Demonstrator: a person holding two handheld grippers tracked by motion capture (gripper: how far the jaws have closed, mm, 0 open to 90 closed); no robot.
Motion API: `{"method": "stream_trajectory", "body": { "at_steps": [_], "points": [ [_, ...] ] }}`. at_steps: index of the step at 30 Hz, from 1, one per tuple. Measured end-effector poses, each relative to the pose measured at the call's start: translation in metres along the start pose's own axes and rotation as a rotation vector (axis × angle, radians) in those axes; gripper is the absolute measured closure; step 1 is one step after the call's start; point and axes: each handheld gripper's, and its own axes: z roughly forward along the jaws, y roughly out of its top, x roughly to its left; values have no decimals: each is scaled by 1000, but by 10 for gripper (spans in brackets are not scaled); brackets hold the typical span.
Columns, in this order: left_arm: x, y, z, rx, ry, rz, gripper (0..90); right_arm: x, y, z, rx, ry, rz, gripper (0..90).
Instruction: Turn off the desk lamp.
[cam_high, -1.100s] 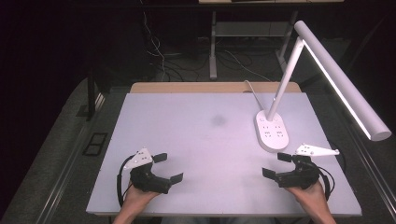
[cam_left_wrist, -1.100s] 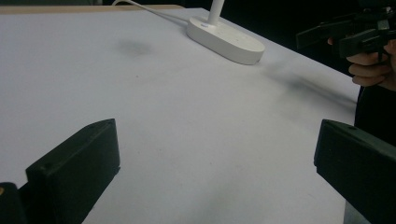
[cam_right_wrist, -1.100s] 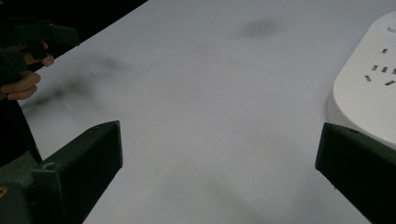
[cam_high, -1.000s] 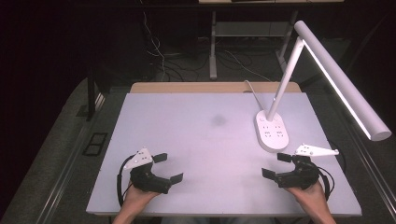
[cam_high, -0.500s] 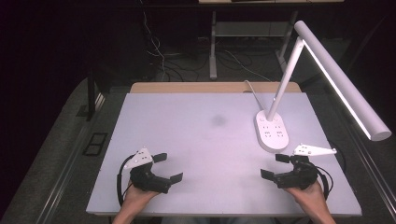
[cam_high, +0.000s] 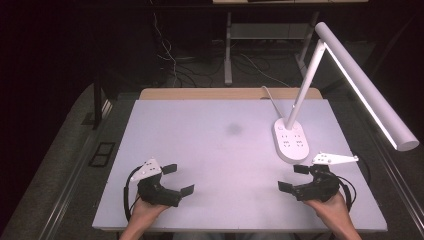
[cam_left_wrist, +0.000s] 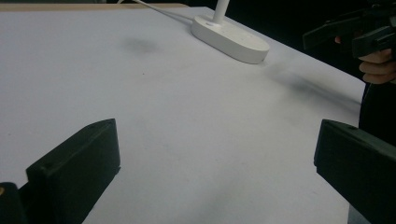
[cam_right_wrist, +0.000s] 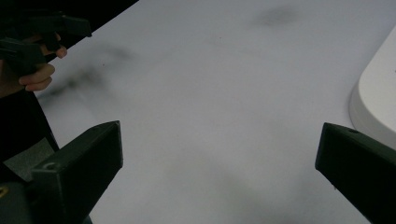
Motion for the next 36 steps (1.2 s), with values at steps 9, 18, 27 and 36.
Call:
{"method": "stream_trajectory", "body": {
  "at_steps": [9,18,27,36],
  "points": [
    [-1,0,0,-6,14,-10,0,-8,9,-10,9,-15,17,7],
    [0,-1,-1,-7,15,-12,0,-19,21,-20,8,-32,8,7],
    [0,-1,0,-8,15,-14,0,-29,34,-24,4,-48,15,8],
    [0,-1,0,-3,13,-11,0,-39,51,-24,6,-68,6,8]
  ]
}}
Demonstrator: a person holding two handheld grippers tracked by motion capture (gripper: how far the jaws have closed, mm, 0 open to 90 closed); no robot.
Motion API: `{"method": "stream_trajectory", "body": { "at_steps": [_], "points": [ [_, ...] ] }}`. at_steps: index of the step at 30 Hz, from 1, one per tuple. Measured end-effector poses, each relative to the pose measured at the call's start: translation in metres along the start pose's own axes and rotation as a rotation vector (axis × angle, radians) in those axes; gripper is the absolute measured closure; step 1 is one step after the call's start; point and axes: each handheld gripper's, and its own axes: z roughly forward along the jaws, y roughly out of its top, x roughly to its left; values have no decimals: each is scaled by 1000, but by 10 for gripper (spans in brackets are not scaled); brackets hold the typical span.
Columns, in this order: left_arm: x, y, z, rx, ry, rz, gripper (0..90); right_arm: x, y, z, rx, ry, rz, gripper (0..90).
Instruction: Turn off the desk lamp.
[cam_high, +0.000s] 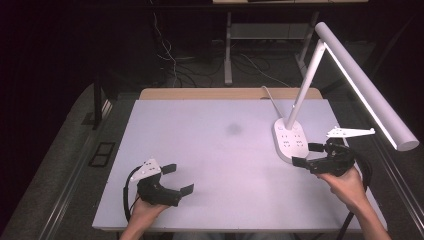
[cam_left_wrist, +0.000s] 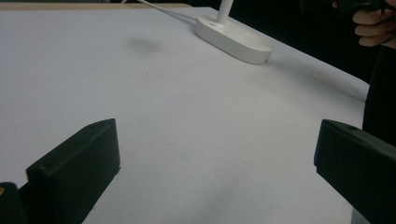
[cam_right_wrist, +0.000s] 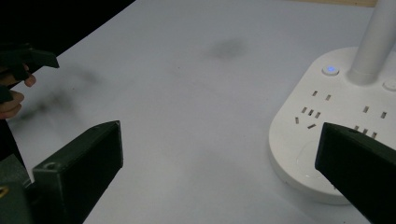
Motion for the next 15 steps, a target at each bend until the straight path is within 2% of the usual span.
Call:
{"method": "stream_trajectory", "body": {
  "at_steps": [15],
  "points": [
    [1,0,-2,-4,4,-2,0,-25,18,9,32,-18,13,8]
  ]
}}
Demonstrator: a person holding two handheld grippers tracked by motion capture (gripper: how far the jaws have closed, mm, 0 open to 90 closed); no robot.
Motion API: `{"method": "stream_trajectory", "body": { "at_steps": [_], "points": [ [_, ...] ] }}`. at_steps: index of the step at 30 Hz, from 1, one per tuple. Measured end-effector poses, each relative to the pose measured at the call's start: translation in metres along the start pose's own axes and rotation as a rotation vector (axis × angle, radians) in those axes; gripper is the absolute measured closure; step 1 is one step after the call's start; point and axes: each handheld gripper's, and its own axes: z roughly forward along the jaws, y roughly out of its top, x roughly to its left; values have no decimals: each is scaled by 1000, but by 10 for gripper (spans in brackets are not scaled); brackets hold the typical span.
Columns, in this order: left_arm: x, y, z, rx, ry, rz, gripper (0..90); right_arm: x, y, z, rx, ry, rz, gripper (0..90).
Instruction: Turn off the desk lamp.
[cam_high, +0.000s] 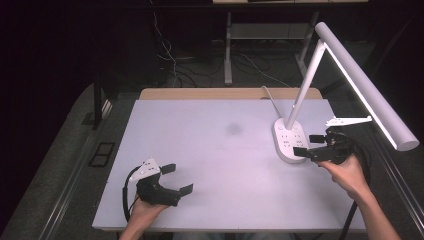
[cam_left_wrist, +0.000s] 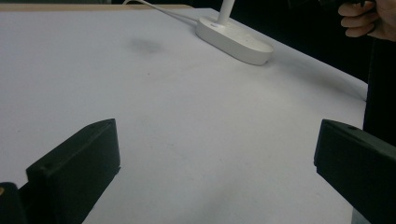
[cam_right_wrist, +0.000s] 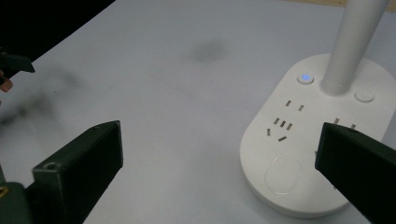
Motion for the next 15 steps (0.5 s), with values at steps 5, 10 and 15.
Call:
{"method": "stream_trajectory", "body": {
  "at_steps": [5,10,15],
  "points": [
    [1,0,-1,0,0,0,0,-8,3,3,9,-7,5,8],
    [1,0,-1,-3,3,-1,0,-15,8,5,11,-16,6,8],
    [1,0,-1,-3,3,-1,0,-25,13,6,13,-24,12,67]
  ]
}}
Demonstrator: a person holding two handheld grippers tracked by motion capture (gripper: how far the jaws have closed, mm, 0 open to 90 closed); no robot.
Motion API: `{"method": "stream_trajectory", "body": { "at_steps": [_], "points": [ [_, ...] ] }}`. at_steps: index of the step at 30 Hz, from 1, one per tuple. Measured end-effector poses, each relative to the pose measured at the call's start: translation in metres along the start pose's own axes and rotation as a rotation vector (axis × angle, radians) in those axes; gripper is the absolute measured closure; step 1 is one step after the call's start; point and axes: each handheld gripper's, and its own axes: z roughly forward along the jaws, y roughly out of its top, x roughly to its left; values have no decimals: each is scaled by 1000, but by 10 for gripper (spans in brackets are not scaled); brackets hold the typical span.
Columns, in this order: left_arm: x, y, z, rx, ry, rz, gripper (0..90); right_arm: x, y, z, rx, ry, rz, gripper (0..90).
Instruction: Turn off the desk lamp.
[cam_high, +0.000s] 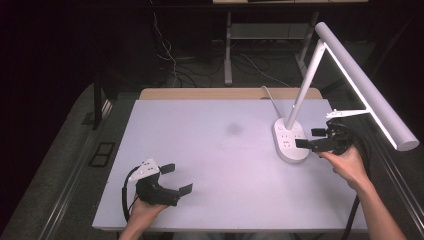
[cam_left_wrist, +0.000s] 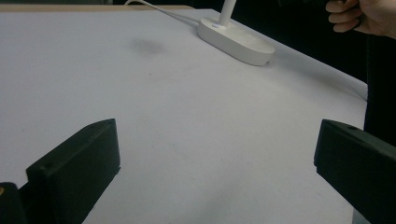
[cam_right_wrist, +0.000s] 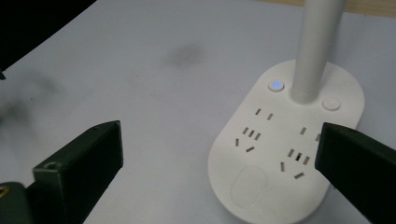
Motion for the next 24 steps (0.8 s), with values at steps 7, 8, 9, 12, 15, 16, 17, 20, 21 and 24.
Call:
{"method": "stream_trajectory", "body": {
  "at_steps": [7,8,9,12,15,16,17,20,21,24],
  "points": [
    [1,0,0,-2,0,-2,0,-18,7,4,1,-23,27,68],
    [1,0,0,-1,0,-1,0,-21,8,5,6,-28,29,69],
    [1,0,0,-1,0,-1,0,-23,9,6,8,-32,34,86],
    [1,0,0,-1,-1,-2,0,-29,9,8,5,-19,38,146],
    [1,0,0,-2,0,0,0,-41,11,13,22,-30,51,231],
    [1,0,-1,-1,1,0,0,-43,11,14,20,-36,51,242],
    [1,0,-1,0,2,0,0,-46,11,14,19,-43,53,253],
    [2,0,-1,-5,4,-6,0,-50,11,16,15,-49,55,304],
    [2,0,-1,-5,4,-6,0,-54,12,18,18,-58,61,341],
    [2,0,-1,-8,3,-9,0,-59,13,20,14,-68,70,400]
  ]
}}
